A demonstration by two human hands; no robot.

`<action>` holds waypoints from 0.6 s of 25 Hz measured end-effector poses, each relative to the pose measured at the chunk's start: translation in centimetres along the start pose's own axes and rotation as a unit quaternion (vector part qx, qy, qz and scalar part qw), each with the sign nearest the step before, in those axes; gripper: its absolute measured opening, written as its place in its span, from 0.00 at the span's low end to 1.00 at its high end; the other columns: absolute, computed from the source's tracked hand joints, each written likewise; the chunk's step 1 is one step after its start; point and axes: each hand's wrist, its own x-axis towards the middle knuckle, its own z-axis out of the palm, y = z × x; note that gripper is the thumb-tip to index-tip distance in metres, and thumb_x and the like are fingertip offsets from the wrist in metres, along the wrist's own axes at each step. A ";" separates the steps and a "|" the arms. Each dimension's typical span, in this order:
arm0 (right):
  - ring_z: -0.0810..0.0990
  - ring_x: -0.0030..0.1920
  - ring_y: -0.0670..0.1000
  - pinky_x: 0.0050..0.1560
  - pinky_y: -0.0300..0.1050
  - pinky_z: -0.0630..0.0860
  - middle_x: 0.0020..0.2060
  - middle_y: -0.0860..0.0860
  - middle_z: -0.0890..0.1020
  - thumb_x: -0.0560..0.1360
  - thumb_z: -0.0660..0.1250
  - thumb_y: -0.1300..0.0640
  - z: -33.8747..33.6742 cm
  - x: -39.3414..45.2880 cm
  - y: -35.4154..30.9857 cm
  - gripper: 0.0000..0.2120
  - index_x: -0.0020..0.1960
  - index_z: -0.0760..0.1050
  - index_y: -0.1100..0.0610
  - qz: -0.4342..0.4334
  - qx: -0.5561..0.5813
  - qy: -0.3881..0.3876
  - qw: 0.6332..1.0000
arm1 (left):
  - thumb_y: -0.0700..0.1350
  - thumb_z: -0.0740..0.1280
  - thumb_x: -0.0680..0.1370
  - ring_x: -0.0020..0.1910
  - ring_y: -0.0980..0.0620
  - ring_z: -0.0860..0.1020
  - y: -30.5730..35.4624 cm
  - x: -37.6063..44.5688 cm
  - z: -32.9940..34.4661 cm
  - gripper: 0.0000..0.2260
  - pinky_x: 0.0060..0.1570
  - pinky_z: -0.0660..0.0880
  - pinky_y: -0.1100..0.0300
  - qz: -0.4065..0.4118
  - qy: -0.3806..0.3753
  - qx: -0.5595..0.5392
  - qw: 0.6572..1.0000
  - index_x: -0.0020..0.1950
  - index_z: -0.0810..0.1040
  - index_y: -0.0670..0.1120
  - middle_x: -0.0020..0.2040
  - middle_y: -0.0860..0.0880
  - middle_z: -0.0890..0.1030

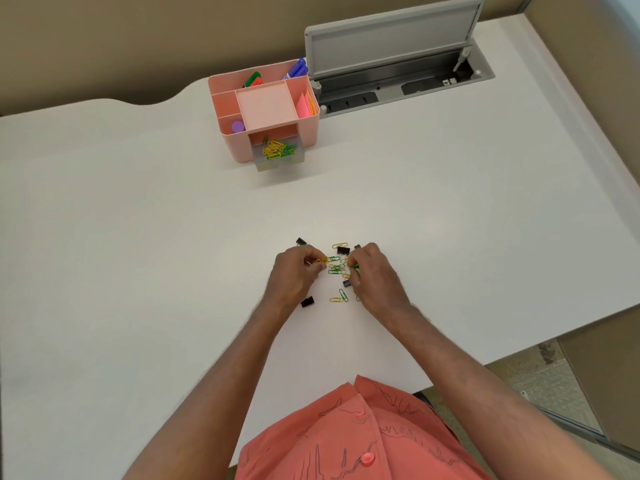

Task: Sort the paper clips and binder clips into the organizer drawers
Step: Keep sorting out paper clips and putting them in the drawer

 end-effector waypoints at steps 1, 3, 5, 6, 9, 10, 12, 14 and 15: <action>0.76 0.54 0.54 0.47 0.49 0.77 0.55 0.51 0.73 0.79 0.66 0.61 0.0 -0.2 0.1 0.09 0.58 0.76 0.56 0.007 0.002 0.005 1.000 | 0.43 0.74 0.77 0.32 0.61 0.79 0.4 0.0 -0.9 0.09 0.34 0.72 0.68 0.001 0.008 -0.013 1.000 0.42 0.81 0.56 0.37 0.56 0.82; 0.75 0.57 0.53 0.49 0.48 0.77 0.56 0.50 0.74 0.79 0.68 0.55 0.0 -0.4 0.1 0.13 0.62 0.75 0.55 0.024 0.012 0.008 1.000 | 0.44 0.74 0.77 0.31 0.60 0.80 1.5 0.3 -2.9 0.10 0.32 0.73 0.67 0.007 0.032 -0.029 0.999 0.40 0.80 0.57 0.38 0.56 0.83; 0.74 0.57 0.51 0.51 0.47 0.77 0.56 0.49 0.74 0.77 0.71 0.50 0.1 -0.6 -0.1 0.16 0.62 0.74 0.55 0.033 0.015 0.011 0.999 | 0.45 0.75 0.76 0.33 0.55 0.82 2.9 1.2 -5.0 0.08 0.34 0.77 0.60 0.018 0.071 -0.024 0.997 0.41 0.81 0.56 0.40 0.56 0.84; 0.74 0.56 0.50 0.51 0.47 0.77 0.55 0.49 0.74 0.77 0.72 0.49 0.2 -0.5 -0.3 0.17 0.61 0.74 0.54 0.033 0.015 0.014 0.999 | 0.46 0.75 0.76 0.34 0.54 0.83 3.6 1.9 -6.0 0.06 0.36 0.77 0.58 0.026 0.095 -0.017 0.995 0.42 0.81 0.56 0.41 0.56 0.84; 0.73 0.56 0.50 0.49 0.45 0.75 0.54 0.48 0.74 0.76 0.73 0.50 0.5 0.1 -1.0 0.16 0.59 0.74 0.53 0.041 0.020 0.011 0.999 | 0.48 0.73 0.77 0.39 0.51 0.83 5.9 4.9 -9.0 0.01 0.43 0.79 0.55 0.058 0.170 0.024 0.984 0.47 0.83 0.55 0.45 0.57 0.84; 0.74 0.56 0.50 0.50 0.45 0.75 0.53 0.48 0.74 0.76 0.73 0.52 0.6 0.4 -1.3 0.13 0.58 0.74 0.53 0.044 0.021 0.009 0.999 | 0.49 0.72 0.77 0.41 0.50 0.83 6.6 6.1 -9.7 0.02 0.44 0.79 0.55 0.069 0.195 0.053 0.977 0.49 0.83 0.54 0.46 0.57 0.84; 0.76 0.55 0.52 0.51 0.47 0.76 0.52 0.48 0.76 0.78 0.70 0.56 0.8 1.1 -1.7 0.08 0.56 0.76 0.53 0.051 0.021 0.007 0.998 | 0.49 0.71 0.78 0.46 0.50 0.82 7.8 8.5 -10.8 0.04 0.46 0.79 0.53 0.090 0.236 0.113 0.961 0.53 0.83 0.54 0.49 0.57 0.84; 0.77 0.54 0.53 0.50 0.47 0.76 0.51 0.49 0.78 0.78 0.68 0.58 0.9 1.5 -2.2 0.06 0.55 0.77 0.53 0.052 0.011 0.001 0.999 | 0.49 0.71 0.79 0.49 0.49 0.82 8.5 10.9 -11.4 0.07 0.46 0.79 0.52 0.092 0.251 0.161 0.950 0.56 0.83 0.53 0.53 0.53 0.85; 0.77 0.53 0.52 0.48 0.47 0.77 0.50 0.49 0.78 0.78 0.67 0.58 0.9 1.7 -2.3 0.06 0.55 0.77 0.53 0.051 -0.007 -0.007 0.999 | 0.49 0.70 0.79 0.50 0.48 0.82 8.7 11.9 -11.5 0.08 0.46 0.79 0.52 0.085 0.247 0.187 0.947 0.57 0.83 0.53 0.54 0.52 0.85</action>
